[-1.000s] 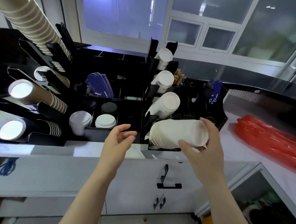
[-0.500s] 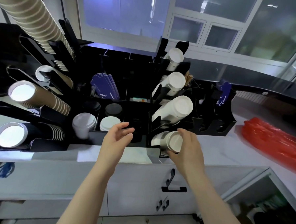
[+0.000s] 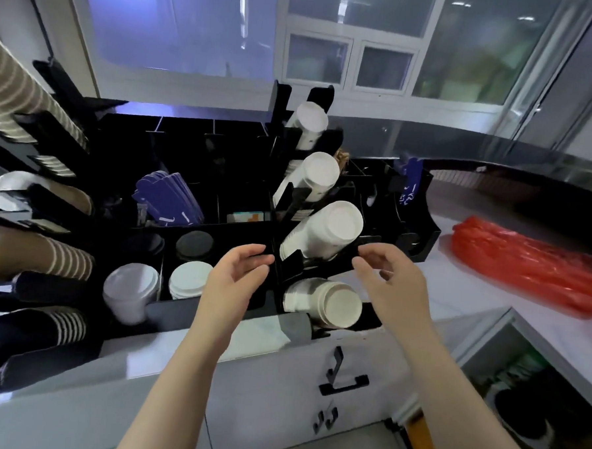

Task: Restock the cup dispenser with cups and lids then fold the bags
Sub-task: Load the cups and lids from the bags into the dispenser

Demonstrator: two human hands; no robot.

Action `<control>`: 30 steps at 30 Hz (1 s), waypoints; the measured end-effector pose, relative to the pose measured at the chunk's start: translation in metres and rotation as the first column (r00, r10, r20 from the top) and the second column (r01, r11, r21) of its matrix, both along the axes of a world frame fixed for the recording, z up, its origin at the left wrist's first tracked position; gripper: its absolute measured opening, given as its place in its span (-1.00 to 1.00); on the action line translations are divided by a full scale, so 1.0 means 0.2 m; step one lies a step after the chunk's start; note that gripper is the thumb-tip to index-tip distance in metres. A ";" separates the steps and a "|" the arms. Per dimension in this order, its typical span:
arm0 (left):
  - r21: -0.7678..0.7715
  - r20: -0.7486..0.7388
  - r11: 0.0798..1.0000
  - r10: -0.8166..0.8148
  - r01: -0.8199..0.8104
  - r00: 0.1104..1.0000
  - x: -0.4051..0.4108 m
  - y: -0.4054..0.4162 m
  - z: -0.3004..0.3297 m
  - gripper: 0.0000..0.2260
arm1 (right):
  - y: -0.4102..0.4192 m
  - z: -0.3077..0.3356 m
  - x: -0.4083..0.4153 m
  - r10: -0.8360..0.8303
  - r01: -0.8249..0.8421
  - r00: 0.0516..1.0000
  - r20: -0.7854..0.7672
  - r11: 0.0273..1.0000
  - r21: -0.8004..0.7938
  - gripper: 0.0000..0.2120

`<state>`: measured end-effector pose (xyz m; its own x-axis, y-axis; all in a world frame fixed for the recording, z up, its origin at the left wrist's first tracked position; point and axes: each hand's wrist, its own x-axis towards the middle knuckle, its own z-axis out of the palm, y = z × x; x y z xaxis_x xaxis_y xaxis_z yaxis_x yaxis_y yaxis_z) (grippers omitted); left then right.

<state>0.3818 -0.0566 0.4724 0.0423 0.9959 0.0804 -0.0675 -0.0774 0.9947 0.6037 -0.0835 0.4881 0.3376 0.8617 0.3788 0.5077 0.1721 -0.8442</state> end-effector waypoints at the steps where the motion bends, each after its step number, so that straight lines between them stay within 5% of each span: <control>1: 0.014 -0.008 1.000 -0.014 0.015 1.000 0.00 0.02 0.02 -0.75 | 0.02 0.03 0.00 -0.019 0.021 0.999 -0.032 0.998 0.052 -0.84; 5: 0.100 -0.045 0.993 -0.062 0.067 0.997 0.00 0.11 0.13 -0.74 | 0.11 0.13 0.00 -0.064 0.064 0.998 -0.001 0.987 0.148 -0.82; 11: 0.192 -0.110 0.974 -0.097 0.117 0.989 -0.03 0.19 0.27 -0.74 | 0.26 0.19 -0.01 -0.053 0.035 0.964 0.262 0.997 0.070 -0.81; 18: 0.283 -0.141 0.953 -0.074 0.112 0.987 -0.03 0.31 0.39 -0.73 | 0.45 0.33 -0.02 -0.075 0.038 0.974 0.214 0.984 0.175 -0.80; 23: 0.308 -0.177 0.946 -0.045 0.098 0.983 0.02 0.37 0.42 -0.72 | 0.55 0.36 0.06 0.052 -0.067 0.932 0.358 0.997 0.031 -0.77; 30: 0.279 -0.248 0.949 -0.078 0.148 0.966 0.09 0.43 0.34 -0.72 | 0.56 0.37 0.13 0.167 -0.192 0.951 0.259 0.979 0.073 -0.89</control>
<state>0.3989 0.0301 0.5411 0.2059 0.9169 0.3419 0.1359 -0.3728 0.9179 0.6287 0.0280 0.5628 0.0647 0.8546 0.5152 0.6535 0.3539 -0.6691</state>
